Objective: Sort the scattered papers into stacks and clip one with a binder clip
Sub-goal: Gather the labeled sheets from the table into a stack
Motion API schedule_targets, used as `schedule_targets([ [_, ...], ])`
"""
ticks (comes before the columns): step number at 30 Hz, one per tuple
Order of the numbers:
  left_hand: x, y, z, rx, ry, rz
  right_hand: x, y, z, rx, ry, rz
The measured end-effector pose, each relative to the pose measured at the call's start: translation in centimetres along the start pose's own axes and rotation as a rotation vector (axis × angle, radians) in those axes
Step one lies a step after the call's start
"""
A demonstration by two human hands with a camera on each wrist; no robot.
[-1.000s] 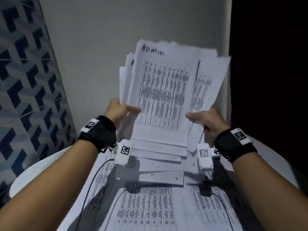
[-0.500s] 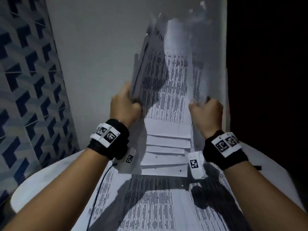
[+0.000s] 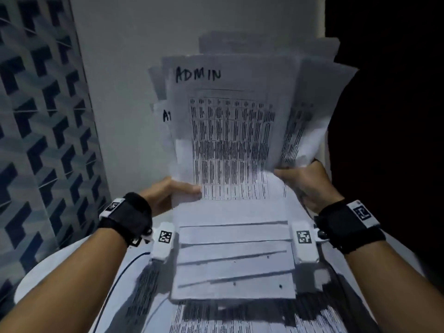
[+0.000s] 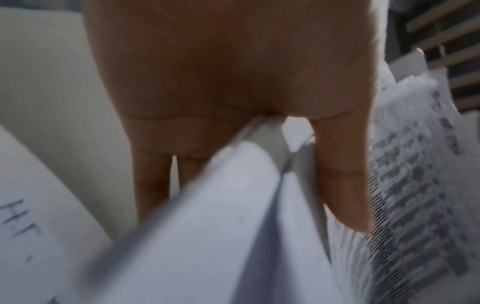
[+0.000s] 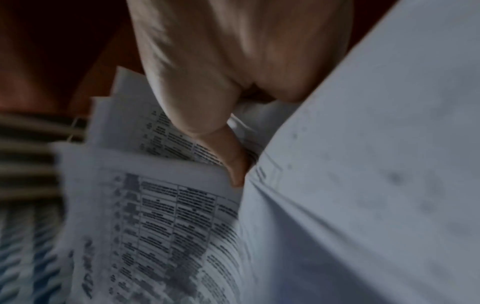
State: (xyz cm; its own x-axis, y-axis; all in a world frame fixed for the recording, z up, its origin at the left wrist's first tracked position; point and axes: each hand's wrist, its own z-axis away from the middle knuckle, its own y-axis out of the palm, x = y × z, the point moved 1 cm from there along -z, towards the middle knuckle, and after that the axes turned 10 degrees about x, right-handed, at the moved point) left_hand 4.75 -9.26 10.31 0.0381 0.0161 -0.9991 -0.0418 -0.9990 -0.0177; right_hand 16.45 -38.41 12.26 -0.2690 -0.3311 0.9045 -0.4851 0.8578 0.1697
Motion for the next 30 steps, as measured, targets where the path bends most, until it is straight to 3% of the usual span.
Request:
schedule_targets([
  [5,0.9,0.8,1.1,0.135,-0.189,0.023,-0.7,-0.9,0.2,0.049,0.094,-0.11],
  [8,0.8,0.8,0.4,-0.024,-0.127,-0.137,-0.8,-1.1,0.0,-0.004,0.067,0.097],
  [11,0.1,1.4,0.1,-0.098,-0.054,-0.293,-1.2,-0.9,-0.1,0.003,0.104,0.181],
  [16,-0.2,2.1,-0.5,-0.244,-0.004,-0.283,-1.4,0.3,-0.2,-0.044,0.098,0.143],
  [19,-0.1,2.9,-1.0,-0.355,0.059,-0.4,-2.0,0.9,-0.1,-0.085,0.104,0.156],
  [23,0.1,4.2,-1.5,-0.562,0.231,-0.543,-2.2,1.8,0.4,-0.233,-0.034,0.258],
  [26,0.0,4.6,-1.3,-0.455,0.283,-0.397,-1.6,2.4,1.1,-0.281,-0.15,0.34],
  [30,1.0,1.8,-1.0,-0.185,-0.025,-0.201,-0.6,1.2,0.6,-0.258,-0.095,0.085],
])
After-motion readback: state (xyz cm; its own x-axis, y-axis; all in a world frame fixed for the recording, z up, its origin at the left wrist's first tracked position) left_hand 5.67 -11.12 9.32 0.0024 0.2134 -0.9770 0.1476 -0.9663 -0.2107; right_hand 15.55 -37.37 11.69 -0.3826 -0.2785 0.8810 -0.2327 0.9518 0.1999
